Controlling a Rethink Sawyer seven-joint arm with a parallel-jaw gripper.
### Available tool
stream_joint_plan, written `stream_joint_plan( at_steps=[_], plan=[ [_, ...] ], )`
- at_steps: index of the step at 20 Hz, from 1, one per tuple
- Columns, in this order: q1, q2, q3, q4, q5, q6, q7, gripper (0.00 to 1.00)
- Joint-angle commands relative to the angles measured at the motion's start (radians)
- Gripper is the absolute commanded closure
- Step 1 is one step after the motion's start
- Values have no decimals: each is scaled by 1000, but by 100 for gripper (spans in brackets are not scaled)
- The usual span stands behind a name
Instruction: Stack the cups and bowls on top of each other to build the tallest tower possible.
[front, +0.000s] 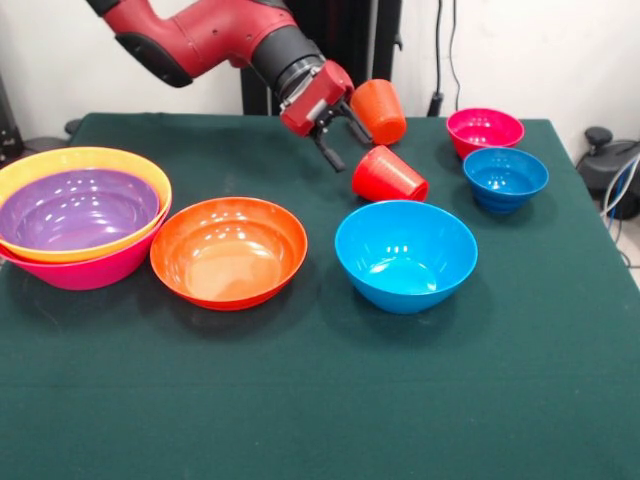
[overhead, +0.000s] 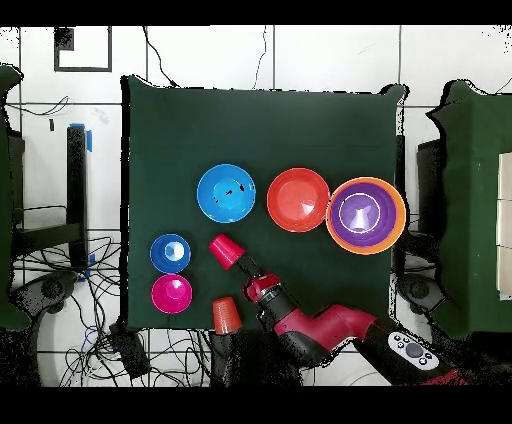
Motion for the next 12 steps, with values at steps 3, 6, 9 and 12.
stream_joint_plan(
  at_steps=[3, 6, 9, 12],
  plan=[
    [40, 106, -68, -70, 9, -67, 68, 0],
    [63, 139, -71, -92, 34, -95, 40, 0],
    [94, 169, -66, -113, 66, -124, 28, 0],
    [115, 179, -67, -122, 97, -153, 6, 0]
  ],
)
